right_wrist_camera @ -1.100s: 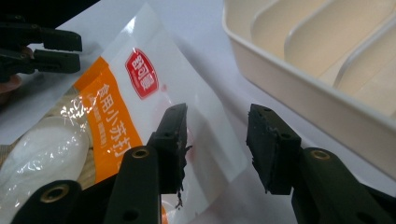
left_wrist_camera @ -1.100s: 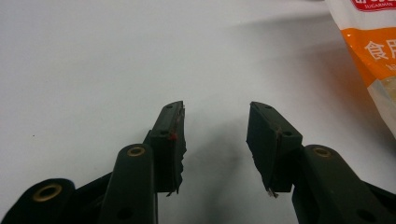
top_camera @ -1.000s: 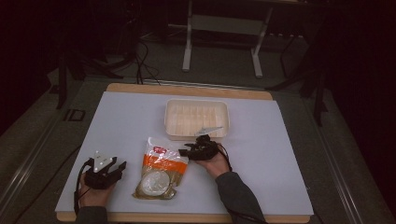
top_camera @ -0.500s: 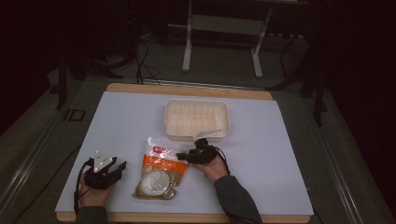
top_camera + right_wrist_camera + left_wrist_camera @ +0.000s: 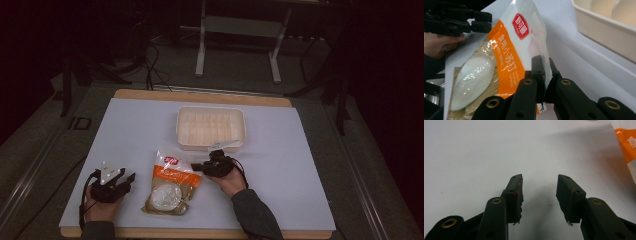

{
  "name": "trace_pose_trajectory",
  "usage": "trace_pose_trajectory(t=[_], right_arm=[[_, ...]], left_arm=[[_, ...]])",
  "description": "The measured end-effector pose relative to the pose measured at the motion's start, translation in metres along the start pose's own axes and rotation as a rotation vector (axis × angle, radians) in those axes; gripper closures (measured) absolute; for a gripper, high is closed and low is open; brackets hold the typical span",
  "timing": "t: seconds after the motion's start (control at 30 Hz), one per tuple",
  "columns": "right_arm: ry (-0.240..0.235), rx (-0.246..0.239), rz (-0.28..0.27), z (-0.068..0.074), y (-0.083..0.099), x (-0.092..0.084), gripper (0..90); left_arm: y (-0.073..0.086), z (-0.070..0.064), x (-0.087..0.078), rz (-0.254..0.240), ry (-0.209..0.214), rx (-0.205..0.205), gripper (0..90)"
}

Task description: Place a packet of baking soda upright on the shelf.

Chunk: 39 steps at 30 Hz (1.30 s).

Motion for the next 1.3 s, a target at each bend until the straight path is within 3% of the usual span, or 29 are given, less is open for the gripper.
trace_pose_trajectory(t=[0.5,0.7,1.3], right_arm=[[0.013,-0.058,-0.043,0.021,-0.018,-0.017,90.0],[0.006,-0.059,-0.063,0.028,-0.028,-0.025,90.0],[0.056,-0.082,-0.145,0.032,-0.049,-0.054,90.0]], left_arm=[[0.0,0.0,0.0,-0.002,0.0,0.0,56.2],[0.0,0.0,0.0,-0.003,-0.001,0.002,56.2],[0.0,0.0,0.0,-0.005,-0.001,0.001,56.1]])
Point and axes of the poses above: each handheld gripper's, and its own axes: x roughly forward along the jaws, y roughly out of its underside, z roughly to its left, the point moved 5 cm from there along x, roughly forward along the jaws, and after that the axes turned 4 degrees about -x, right-handed, at the moved point
